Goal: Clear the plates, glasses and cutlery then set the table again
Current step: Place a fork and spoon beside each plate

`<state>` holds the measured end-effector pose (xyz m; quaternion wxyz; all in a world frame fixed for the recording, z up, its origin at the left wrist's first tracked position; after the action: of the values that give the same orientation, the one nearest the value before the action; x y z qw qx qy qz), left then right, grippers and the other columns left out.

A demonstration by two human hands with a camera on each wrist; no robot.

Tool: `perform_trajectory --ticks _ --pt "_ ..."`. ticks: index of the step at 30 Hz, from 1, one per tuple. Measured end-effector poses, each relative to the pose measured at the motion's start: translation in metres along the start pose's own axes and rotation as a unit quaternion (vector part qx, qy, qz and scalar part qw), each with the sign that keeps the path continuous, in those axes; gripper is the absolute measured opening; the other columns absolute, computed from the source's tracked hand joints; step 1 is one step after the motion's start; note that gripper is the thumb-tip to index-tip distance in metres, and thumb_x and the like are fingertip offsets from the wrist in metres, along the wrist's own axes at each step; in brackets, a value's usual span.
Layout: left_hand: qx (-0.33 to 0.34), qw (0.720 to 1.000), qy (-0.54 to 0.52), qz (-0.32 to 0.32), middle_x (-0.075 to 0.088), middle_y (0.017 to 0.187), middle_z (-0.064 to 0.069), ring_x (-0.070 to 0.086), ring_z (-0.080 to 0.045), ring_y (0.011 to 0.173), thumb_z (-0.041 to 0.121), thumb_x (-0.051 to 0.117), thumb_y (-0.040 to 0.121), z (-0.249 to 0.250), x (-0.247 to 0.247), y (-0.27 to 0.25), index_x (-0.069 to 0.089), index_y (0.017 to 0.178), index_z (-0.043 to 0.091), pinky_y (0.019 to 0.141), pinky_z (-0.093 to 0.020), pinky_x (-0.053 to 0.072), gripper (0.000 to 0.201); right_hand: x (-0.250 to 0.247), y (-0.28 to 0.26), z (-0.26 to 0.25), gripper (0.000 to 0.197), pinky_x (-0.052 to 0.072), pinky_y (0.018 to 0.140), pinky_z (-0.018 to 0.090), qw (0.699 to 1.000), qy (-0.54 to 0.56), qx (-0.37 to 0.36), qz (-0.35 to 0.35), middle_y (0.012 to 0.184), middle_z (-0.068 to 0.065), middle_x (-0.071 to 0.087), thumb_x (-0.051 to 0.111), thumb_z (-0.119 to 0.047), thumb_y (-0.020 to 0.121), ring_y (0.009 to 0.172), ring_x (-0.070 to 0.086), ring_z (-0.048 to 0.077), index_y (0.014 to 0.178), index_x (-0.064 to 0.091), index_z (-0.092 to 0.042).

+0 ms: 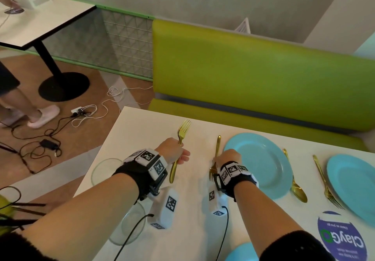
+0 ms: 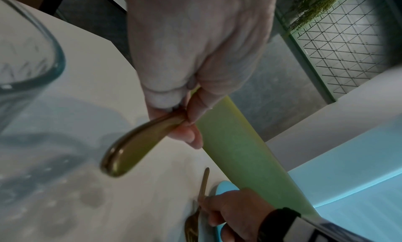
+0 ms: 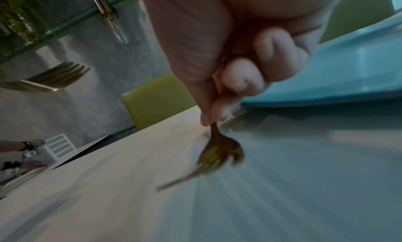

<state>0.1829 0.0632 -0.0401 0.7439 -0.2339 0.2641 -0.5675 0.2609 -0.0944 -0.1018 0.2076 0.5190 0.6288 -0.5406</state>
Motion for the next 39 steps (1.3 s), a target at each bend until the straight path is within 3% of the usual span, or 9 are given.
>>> perform_trajectory --ticks 4,8,11,21,28,31,34,37,39 --pt "0.003 1.0 -0.002 0.003 0.06 0.078 -0.009 0.058 -0.017 0.064 0.002 0.033 0.098 -0.003 0.002 0.004 0.043 0.107 0.002 0.057 -0.024 0.046 0.013 -0.002 0.002 -0.003 0.022 0.055 0.069 0.029 1.0 0.02 0.009 0.014 0.084 0.01 0.067 0.07 -0.023 0.079 0.08 0.067 0.028 0.071 0.055 -0.009" --pt "0.007 1.0 -0.007 0.003 0.06 0.078 -0.01 0.058 -0.018 0.064 0.0 0.033 0.098 -0.001 0.001 0.007 0.042 0.106 0.001 0.056 -0.025 0.045 0.012 -0.005 0.004 -0.001 0.026 0.058 0.078 0.037 0.999 0.031 0.006 0.031 0.097 0.012 0.069 0.072 -0.026 0.078 0.089 0.068 0.03 0.083 0.053 -0.01" --pt "0.01 1.0 -0.01 0.004 0.06 0.078 -0.01 0.058 -0.019 0.064 -0.001 0.033 0.097 0.001 0.0 0.01 0.041 0.106 0.001 0.056 -0.025 0.044 0.012 -0.006 0.008 0.0 0.031 0.058 0.079 0.039 0.999 0.02 0.001 0.035 0.097 0.011 0.069 0.072 -0.03 0.078 0.089 0.068 0.029 0.094 0.056 -0.009" --pt "0.009 1.0 0.008 -0.005 0.06 0.08 -0.006 0.058 -0.015 0.065 0.001 0.034 0.098 0.0 0.01 0.009 0.042 0.107 0.004 0.057 -0.022 0.046 0.012 -0.011 0.011 0.002 0.035 0.057 0.079 0.041 0.998 -0.031 -0.04 0.028 0.094 0.01 0.066 0.072 -0.031 0.078 0.088 0.065 0.029 0.1 0.05 -0.013" --pt "0.004 1.0 0.013 0.001 0.06 0.08 -0.006 0.058 -0.015 0.066 0.0 0.034 0.098 -0.002 0.012 0.009 0.042 0.106 0.005 0.058 -0.022 0.046 0.013 -0.015 0.01 0.008 0.029 0.054 0.083 0.032 0.993 -0.054 -0.104 0.009 0.11 0.004 0.066 0.061 -0.025 0.088 0.098 0.064 0.023 0.116 0.063 -0.031" --pt "0.007 1.0 0.018 0.005 0.061 0.081 -0.006 0.059 -0.014 0.067 0.001 0.035 0.098 -0.001 0.012 0.008 0.042 0.107 0.006 0.059 -0.022 0.047 0.012 -0.015 0.009 0.008 0.021 0.052 0.076 0.028 0.991 -0.07 -0.112 0.002 0.103 0.003 0.067 0.057 -0.025 0.091 0.089 0.062 0.02 0.109 0.068 -0.029" --pt "0.012 1.0 0.013 0.002 0.06 0.08 -0.006 0.058 -0.015 0.066 0.001 0.034 0.098 0.001 0.012 0.008 0.042 0.107 0.005 0.057 -0.022 0.046 0.013 -0.015 0.009 0.007 0.018 0.048 0.067 0.026 0.989 -0.092 -0.113 0.001 0.084 -0.001 0.059 0.055 -0.025 0.091 0.077 0.055 0.018 0.099 0.071 -0.026" --pt "0.013 1.0 0.012 -0.001 0.06 0.08 -0.006 0.058 -0.015 0.066 0.0 0.034 0.098 0.002 0.013 0.007 0.042 0.108 0.004 0.057 -0.022 0.046 0.014 -0.015 0.009 0.007 0.019 0.044 0.064 0.025 0.989 -0.099 -0.106 -0.001 0.074 -0.004 0.054 0.053 -0.026 0.093 0.074 0.054 0.017 0.097 0.071 -0.024" --pt "0.014 1.0 0.016 -0.001 0.06 0.081 -0.006 0.059 -0.015 0.067 0.001 0.034 0.098 0.001 0.014 0.007 0.043 0.11 0.004 0.058 -0.022 0.046 0.015 -0.016 0.008 0.008 0.021 0.044 0.065 0.025 0.989 -0.104 -0.103 0.0 0.076 -0.004 0.056 0.05 -0.025 0.094 0.075 0.055 0.017 0.098 0.07 -0.025"
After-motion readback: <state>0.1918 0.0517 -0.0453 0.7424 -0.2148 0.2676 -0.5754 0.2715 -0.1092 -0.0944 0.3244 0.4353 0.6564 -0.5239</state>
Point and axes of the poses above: each hand's wrist, its own y-axis towards the middle knuckle, its own x-axis out of the palm, z = x × y, the point moved 1 cm from there along y, towards the middle knuckle
